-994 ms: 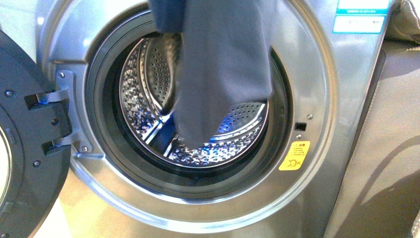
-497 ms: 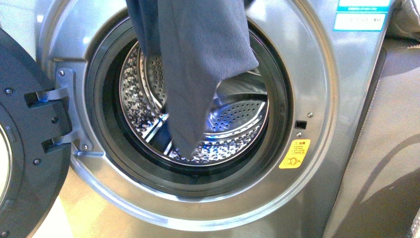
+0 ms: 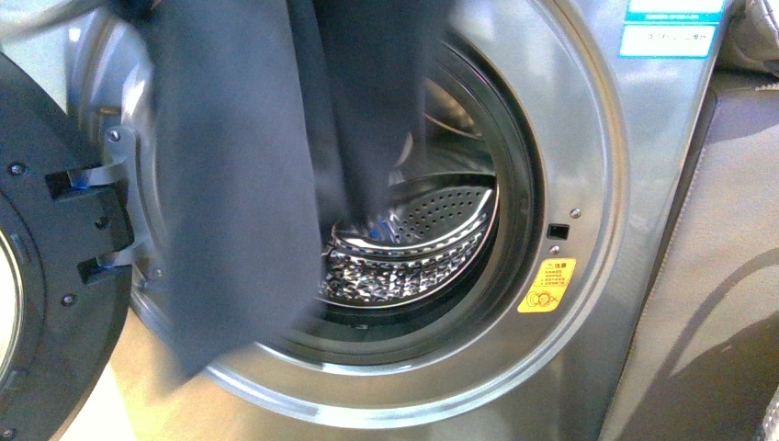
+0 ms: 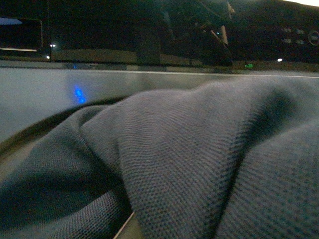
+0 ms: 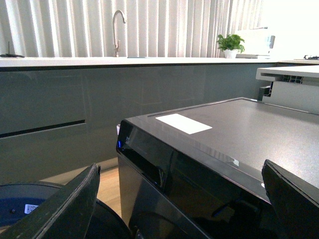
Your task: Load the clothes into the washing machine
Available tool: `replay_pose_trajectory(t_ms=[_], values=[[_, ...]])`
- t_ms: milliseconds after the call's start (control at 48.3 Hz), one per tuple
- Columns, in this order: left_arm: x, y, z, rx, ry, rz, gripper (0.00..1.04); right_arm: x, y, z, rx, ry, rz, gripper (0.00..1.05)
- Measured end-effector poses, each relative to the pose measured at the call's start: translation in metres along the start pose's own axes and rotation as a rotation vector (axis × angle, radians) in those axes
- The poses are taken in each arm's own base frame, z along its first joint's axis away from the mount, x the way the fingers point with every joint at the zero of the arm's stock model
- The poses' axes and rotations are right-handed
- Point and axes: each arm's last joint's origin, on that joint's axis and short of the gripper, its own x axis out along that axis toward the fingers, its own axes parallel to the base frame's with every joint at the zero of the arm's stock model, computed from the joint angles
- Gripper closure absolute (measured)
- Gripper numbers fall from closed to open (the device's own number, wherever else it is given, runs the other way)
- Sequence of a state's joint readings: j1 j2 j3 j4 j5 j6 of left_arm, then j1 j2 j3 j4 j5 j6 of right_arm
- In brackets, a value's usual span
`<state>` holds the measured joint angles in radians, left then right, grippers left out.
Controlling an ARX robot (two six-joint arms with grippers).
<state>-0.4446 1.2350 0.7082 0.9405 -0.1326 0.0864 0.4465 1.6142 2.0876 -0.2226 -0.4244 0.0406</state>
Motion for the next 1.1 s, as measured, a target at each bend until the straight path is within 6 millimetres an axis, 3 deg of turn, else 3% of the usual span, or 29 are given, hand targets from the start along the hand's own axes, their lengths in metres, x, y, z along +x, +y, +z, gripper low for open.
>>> replay_pose_trajectory(t_ms=[207, 373, 663, 766, 828, 1098], values=[[-0.03, -0.005, -0.024, 0.005, 0.057, -0.041, 0.96, 0.0, 0.0, 0.0, 0.0, 0.0, 0.0, 0.08], [-0.033, -0.003, -0.037, 0.0, 0.08, -0.032, 0.96, 0.0, 0.0, 0.0, 0.0, 0.0, 0.0, 0.08], [-0.001, 0.001, -0.071, 0.008, 0.159, -0.008, 0.96, 0.0, 0.002, 0.001, -0.018, -0.024, -0.025, 0.08], [0.009, 0.001, -0.079, 0.003, 0.176, -0.002, 0.96, -0.001, 0.001, 0.002, -0.08, -0.162, -0.28, 0.08], [0.014, -0.001, -0.085, 0.003, 0.184, -0.002, 0.96, -0.009, 0.001, 0.001, -0.09, -0.19, -0.359, 0.08], [0.038, -0.011, -0.118, 0.033, 0.232, 0.007, 0.96, -0.055, 0.004, -0.027, -0.079, -0.177, -0.41, 0.08]])
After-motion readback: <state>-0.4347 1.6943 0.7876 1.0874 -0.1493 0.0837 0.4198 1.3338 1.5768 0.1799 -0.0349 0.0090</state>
